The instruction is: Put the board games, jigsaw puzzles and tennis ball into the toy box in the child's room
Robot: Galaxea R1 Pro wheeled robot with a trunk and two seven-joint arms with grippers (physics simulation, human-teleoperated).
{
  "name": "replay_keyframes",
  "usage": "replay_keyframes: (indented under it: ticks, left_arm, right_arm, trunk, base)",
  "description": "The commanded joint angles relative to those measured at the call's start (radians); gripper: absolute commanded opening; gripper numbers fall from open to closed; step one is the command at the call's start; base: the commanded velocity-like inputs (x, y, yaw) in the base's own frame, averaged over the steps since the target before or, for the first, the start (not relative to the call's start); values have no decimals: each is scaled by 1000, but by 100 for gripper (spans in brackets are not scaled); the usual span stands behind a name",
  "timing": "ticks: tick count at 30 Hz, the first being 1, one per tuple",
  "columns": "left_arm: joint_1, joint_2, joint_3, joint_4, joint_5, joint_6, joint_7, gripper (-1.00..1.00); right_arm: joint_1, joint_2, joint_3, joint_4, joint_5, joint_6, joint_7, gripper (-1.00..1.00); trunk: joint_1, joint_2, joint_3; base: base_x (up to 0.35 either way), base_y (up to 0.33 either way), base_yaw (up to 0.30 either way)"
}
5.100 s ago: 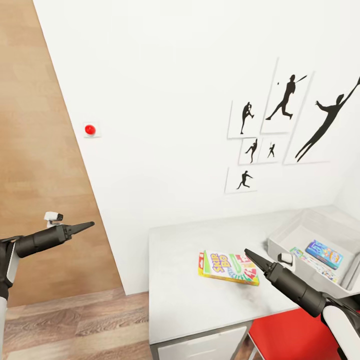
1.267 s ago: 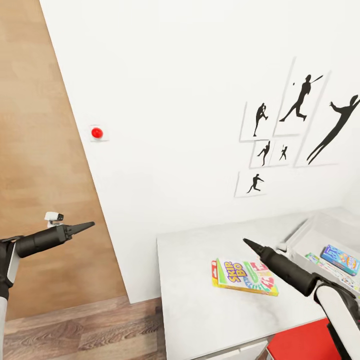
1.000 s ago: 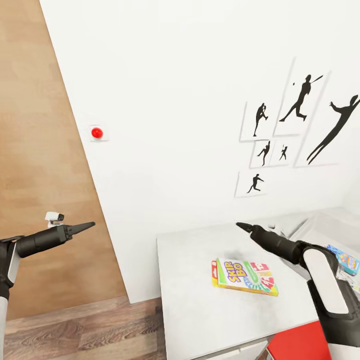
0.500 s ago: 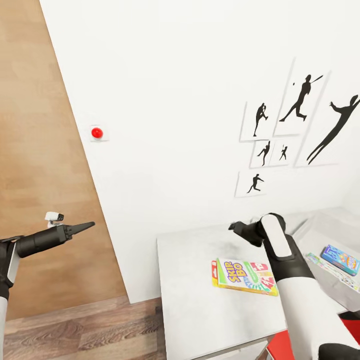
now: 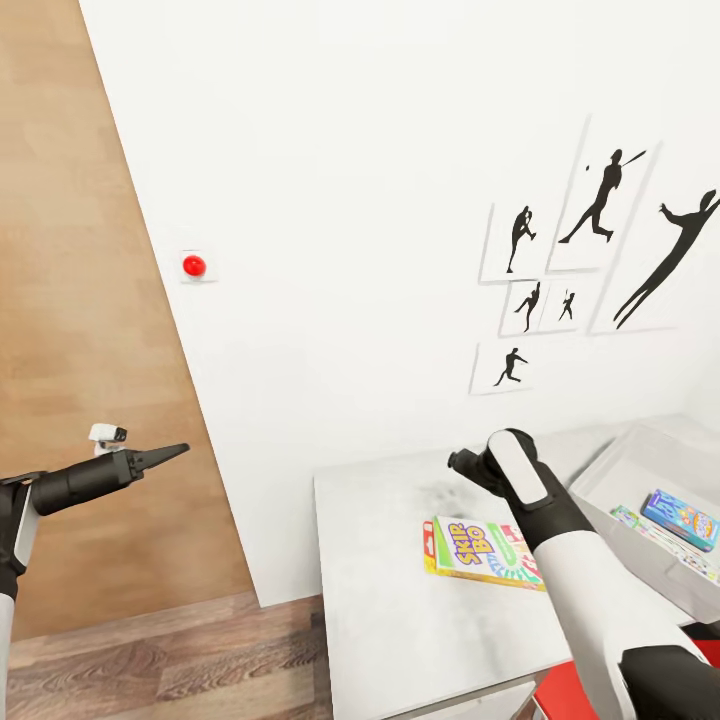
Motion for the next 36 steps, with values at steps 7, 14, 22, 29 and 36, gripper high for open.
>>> replay_keyframes:
  ticks: [7,14,22,29,36]
  left_arm:
    - [-1,0,0,0,-2,11,-5,100]
    - [-1,0,0,0,-2,11,-5,100]
    - [-1,0,0,0,-2,11,-5,100]
    - [-1,0,0,0,-2,11,-5,100]
    - [-1,0,0,0,-2,-9,-5,100]
  right_arm:
    - [0,-12,7,11,32,-12,-11,100]
    - [0,-27,-4,32,76,-19,-11,100]
    - [0,-57,-6,104,86,-91,-10,100]
    - [-1,-69,-7,117,87,-114,-9,100]
    - [-2,-99,-7,170,86,-163,-9,100]
  trunk:
    - [1,-2,-2]
    - [1,-2,-2]
    - [1,-2,-3]
    - [1,-2,-6]
    - [1,-2,-15]
  base:
    - [0,0,0]
    - [0,0,0]
    - [0,0,0]
    - [0,0,0]
    - [0,0,0]
